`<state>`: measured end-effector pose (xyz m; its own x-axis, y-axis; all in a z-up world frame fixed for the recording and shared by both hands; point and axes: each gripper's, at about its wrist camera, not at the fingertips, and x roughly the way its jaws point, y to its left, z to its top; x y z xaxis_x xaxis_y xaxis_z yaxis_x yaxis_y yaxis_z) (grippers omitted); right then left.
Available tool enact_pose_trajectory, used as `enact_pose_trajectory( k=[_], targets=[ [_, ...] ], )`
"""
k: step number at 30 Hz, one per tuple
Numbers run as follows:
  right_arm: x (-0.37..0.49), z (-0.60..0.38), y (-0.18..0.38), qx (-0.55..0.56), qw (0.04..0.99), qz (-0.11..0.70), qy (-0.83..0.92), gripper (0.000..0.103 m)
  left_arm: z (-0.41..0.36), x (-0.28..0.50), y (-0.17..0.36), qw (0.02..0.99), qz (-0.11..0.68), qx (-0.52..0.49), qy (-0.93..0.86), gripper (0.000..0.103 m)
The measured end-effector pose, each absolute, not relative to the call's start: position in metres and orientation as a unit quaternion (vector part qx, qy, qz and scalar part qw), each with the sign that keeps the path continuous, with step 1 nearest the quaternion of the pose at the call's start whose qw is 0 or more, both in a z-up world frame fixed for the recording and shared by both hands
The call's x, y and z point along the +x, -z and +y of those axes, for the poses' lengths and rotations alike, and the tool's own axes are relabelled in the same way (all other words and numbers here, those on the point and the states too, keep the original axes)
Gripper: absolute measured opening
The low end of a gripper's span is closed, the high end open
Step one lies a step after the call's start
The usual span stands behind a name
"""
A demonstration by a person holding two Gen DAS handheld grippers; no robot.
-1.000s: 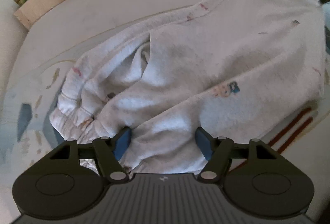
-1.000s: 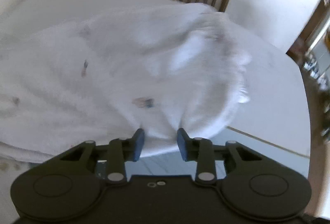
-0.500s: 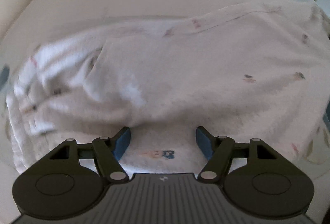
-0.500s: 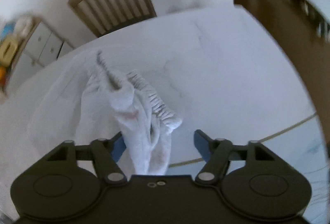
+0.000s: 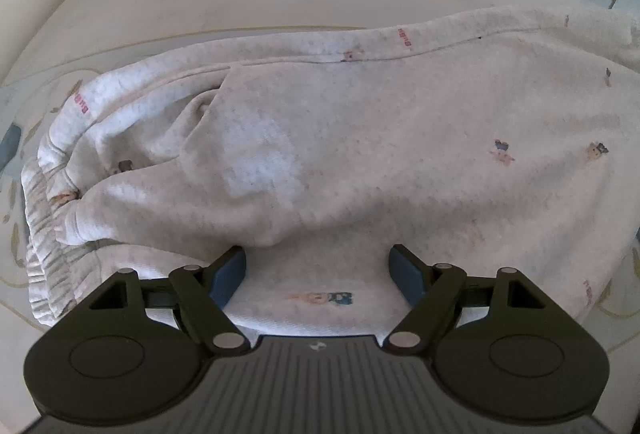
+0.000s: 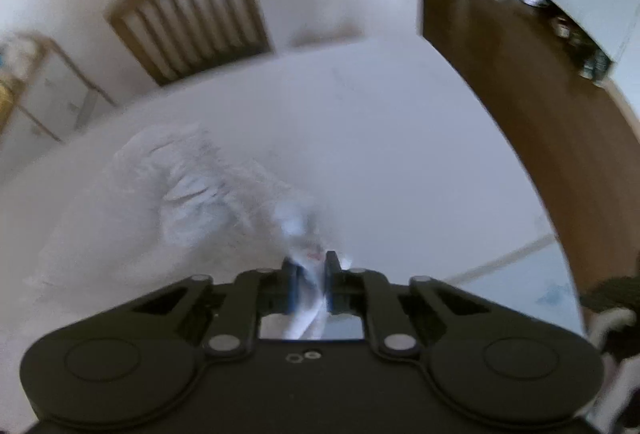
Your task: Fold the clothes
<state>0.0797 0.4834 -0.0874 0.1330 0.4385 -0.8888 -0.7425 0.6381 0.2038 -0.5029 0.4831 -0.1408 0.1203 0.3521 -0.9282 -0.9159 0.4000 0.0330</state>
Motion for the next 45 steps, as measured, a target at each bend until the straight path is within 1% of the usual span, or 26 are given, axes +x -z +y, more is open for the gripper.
enact_pose_trajectory(
  k=[3, 8, 12, 14, 16, 19, 23, 26, 29, 32, 35, 41, 45],
  targets=[
    [0.072, 0.484, 0.083, -0.167, 0.732, 0.502, -0.430, 0.103, 0.487, -0.504, 0.138, 0.686, 0.486, -0.289, -0.458, 0.079],
    [0.047, 0.486, 0.044, -0.233, 0.762, 0.388, -0.463, 0.103, 0.488, -0.499, 0.131, 0.685, 0.498, -0.256, -0.465, 0.078],
    [0.011, 0.500, 0.016, -0.298, 0.768, 0.278, -0.493, 0.103, 0.489, -0.506, 0.132, 0.684, 0.487, -0.276, -0.468, 0.083],
    [0.009, 0.510, 0.009, -0.316, 0.783, 0.255, -0.472, 0.103, 0.490, -0.511, 0.133, 0.685, 0.483, -0.282, -0.468, 0.084],
    [0.016, 0.511, 0.004, -0.293, 0.786, 0.268, -0.473, 0.103, 0.490, -0.514, 0.133, 0.686, 0.480, -0.283, -0.467, 0.085],
    [0.008, 0.522, 0.011, -0.269, 0.727, 0.307, -0.552, 0.103, 0.491, -0.515, 0.134, 0.687, 0.479, -0.283, -0.467, 0.086],
    [-0.023, 0.551, 0.035, -0.297, 0.689, 0.307, -0.586, 0.103, 0.493, -0.509, 0.138, 0.686, 0.479, -0.283, -0.469, 0.086],
    [-0.033, 0.574, 0.054, -0.305, 0.674, 0.329, -0.587, 0.103, 0.497, -0.511, 0.137, 0.688, 0.475, -0.285, -0.469, 0.087],
    [-0.038, 0.589, 0.066, -0.313, 0.680, 0.351, -0.563, 0.103, 0.498, -0.510, 0.140, 0.689, 0.473, -0.285, -0.469, 0.087],
    [-0.020, 0.604, 0.080, -0.297, 0.700, 0.392, -0.518, 0.103, 0.500, -0.510, 0.141, 0.690, 0.470, -0.286, -0.470, 0.088],
    [-0.006, 0.612, 0.095, -0.296, 0.711, 0.409, -0.490, 0.103, 0.497, -0.514, 0.140, 0.690, 0.467, -0.287, -0.472, 0.088],
    [-0.002, 0.611, 0.101, -0.284, 0.710, 0.422, -0.487, 0.103, 0.498, -0.512, 0.141, 0.687, 0.472, -0.285, -0.472, 0.090],
    [-0.003, 0.584, 0.079, -0.288, 0.710, 0.397, -0.505, 0.103, 0.497, -0.512, 0.140, 0.687, 0.476, -0.282, -0.471, 0.090]
  ],
)
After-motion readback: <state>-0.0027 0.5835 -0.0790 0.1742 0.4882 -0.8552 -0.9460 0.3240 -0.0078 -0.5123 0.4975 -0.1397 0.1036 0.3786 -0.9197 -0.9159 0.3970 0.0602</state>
